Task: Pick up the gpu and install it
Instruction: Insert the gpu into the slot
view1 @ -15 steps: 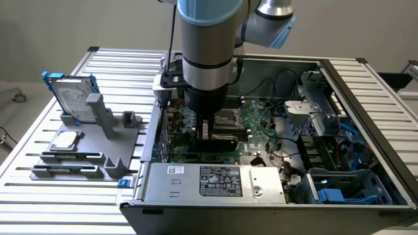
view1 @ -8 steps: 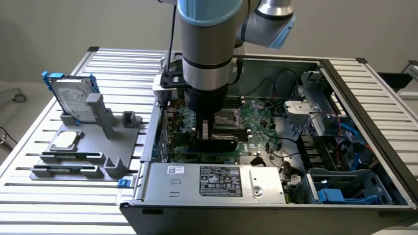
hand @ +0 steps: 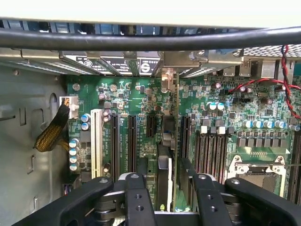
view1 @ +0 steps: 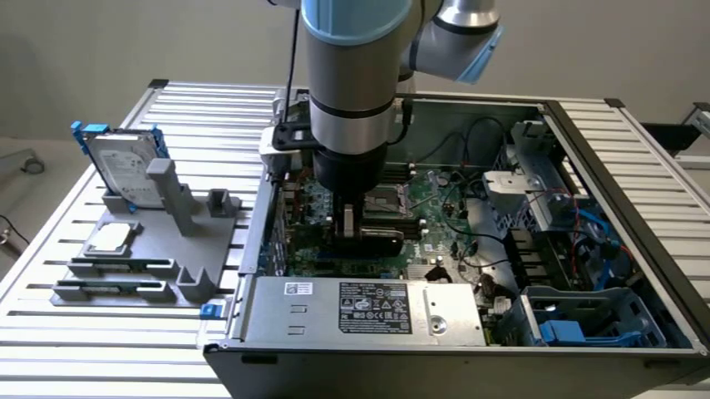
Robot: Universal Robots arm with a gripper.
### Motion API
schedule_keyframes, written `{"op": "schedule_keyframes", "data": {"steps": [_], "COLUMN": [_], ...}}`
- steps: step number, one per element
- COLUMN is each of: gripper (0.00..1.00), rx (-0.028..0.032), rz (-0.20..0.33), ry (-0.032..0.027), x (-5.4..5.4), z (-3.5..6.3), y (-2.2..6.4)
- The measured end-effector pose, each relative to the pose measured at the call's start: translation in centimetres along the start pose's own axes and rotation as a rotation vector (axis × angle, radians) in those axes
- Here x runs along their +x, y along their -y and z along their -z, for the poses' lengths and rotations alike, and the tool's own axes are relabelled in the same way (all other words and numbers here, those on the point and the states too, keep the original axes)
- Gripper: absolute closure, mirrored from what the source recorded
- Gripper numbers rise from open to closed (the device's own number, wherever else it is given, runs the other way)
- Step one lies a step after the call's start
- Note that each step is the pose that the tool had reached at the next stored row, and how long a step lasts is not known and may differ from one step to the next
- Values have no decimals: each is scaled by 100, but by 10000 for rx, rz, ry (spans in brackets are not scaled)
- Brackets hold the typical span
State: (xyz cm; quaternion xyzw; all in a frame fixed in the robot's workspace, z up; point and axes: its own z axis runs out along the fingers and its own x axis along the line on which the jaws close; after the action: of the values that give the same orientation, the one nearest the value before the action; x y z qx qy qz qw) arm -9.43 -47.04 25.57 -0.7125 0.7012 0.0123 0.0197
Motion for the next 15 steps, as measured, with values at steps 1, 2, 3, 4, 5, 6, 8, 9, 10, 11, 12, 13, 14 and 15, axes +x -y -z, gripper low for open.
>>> {"op": "schedule_keyframes", "data": {"steps": [1,2,3,4,5,6,8,9,10,11,12,13,14,15], "gripper": [59,59,59,59,59,59,59,59,59,59,59,59,59,62], "rx": [-1,-4,-7,-9,-9,-12,-16,-20,-25,-29,-33,-34,-35,-34], "rz": [-1,-2,-2,-1,-1,-1,-1,-1,-1,-1,-2,-2,-2,-2], "ry": [0,0,1,1,2,0,3,2,1,2,2,2,2,4], "x": [-1,-2,-3,-5,-6,-7,-10,-12,-13,-15,-16,-17,-18,-18], "z": [11,39,68,100,130,161,222,260,297,331,359,376,379,379], "y": [0,0,0,1,2,2,2,3,3,3,4,4,4,4]}}
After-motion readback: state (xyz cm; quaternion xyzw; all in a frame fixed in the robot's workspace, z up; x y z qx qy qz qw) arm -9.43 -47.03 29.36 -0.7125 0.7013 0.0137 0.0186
